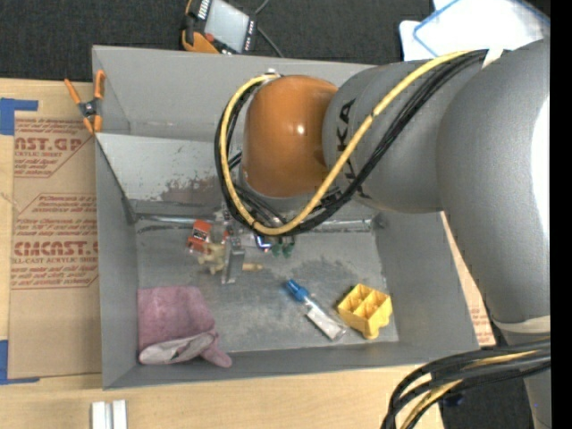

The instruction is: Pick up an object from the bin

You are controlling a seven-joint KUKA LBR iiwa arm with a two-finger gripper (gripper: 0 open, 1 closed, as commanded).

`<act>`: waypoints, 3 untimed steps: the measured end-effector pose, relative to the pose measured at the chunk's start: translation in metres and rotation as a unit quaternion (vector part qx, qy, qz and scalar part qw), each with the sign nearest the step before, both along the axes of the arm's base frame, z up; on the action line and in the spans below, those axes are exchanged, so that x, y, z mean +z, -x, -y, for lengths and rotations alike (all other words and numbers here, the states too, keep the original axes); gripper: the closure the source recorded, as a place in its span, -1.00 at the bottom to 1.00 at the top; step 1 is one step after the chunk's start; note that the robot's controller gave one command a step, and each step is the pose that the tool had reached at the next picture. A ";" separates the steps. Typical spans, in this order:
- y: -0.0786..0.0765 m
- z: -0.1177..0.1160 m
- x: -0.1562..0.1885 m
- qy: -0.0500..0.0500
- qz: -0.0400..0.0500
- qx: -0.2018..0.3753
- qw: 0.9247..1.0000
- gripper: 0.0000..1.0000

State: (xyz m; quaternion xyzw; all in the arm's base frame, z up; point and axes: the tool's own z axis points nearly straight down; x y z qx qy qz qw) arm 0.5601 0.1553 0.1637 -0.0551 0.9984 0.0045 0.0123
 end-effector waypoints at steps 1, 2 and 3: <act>0.000 0.009 -0.017 0.000 -0.005 -0.019 1.000 1.00; 0.001 0.011 -0.013 0.000 -0.005 -0.012 1.000 1.00; -0.010 0.009 -0.013 0.000 0.001 -0.004 1.000 1.00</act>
Offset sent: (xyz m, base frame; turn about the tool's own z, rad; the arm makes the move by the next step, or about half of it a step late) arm -0.0012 -0.0147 0.0074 -0.0180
